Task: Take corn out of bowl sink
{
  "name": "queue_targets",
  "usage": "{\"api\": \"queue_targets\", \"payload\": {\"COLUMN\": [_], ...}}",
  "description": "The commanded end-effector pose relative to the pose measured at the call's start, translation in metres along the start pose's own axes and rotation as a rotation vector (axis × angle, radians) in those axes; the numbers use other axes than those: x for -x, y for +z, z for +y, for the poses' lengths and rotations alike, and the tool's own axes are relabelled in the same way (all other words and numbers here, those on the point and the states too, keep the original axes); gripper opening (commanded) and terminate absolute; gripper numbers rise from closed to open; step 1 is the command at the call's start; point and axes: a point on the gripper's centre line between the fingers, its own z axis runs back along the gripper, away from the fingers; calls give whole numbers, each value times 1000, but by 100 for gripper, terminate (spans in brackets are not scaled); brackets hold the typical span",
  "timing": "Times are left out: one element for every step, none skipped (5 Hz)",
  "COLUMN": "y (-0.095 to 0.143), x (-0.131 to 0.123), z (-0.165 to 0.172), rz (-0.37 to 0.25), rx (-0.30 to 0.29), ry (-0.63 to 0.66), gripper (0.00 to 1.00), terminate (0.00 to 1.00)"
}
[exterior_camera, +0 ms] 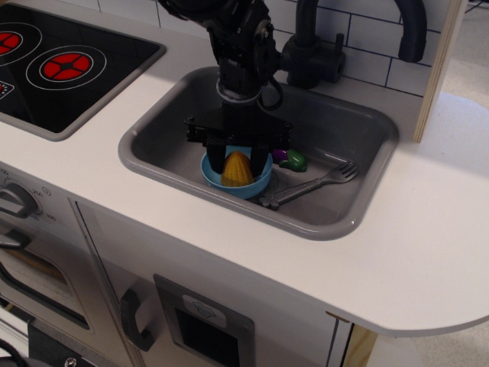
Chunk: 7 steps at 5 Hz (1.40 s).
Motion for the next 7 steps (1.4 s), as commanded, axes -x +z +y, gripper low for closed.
{"api": "queue_targets", "payload": {"y": [67, 69, 61, 50, 31, 21, 14], "x": [-32, -48, -67, -78, -83, -86, -84], "z": [5, 17, 27, 38, 37, 39, 39], "rz": [-73, -110, -72, -42, -49, -36, -61], "rx": [106, 90, 63, 38, -4, -21, -34], "ry": [84, 158, 170, 164, 159, 164, 160], "gripper": [0, 0, 0, 0, 0, 0, 0], "terminate": [0, 0, 0, 0, 0, 0, 0]}}
